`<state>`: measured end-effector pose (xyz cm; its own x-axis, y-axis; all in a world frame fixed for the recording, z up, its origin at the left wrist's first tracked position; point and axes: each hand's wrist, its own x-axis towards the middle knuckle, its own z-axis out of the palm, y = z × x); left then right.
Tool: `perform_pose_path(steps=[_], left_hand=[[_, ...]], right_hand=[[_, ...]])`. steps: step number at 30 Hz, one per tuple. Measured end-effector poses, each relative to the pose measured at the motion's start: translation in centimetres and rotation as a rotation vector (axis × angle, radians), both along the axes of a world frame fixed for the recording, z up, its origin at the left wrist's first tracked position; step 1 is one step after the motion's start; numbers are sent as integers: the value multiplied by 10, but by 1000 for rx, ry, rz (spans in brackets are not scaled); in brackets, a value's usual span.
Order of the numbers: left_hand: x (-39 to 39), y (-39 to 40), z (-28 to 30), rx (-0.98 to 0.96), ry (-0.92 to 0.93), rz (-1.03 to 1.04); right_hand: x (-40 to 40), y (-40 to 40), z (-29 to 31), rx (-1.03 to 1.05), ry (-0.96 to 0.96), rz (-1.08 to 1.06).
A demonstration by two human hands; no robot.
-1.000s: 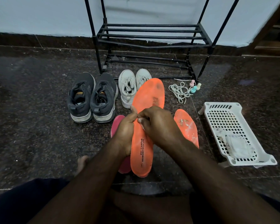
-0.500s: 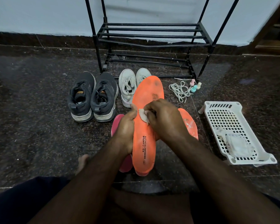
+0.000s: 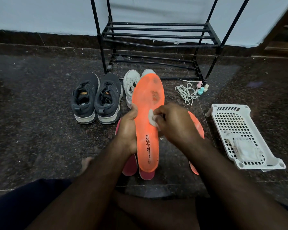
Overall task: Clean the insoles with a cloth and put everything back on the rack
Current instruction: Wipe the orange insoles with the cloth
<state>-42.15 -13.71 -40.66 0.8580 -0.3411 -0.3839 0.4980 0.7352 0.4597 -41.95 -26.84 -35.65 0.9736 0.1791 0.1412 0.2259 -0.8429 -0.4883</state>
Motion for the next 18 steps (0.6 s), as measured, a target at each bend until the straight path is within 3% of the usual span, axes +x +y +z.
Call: perform_pose_path(steps=[8,14,18], left_hand=[[1,2,-6,77,-22,-6],[-1,1,-3,68,-25,-28],[1,2,-7,64,0,10]], right_hand=[[-13,13,2,-255,90,148],[-8,7,3,-37,115,65],[-12,12,-2,-142,98,147]])
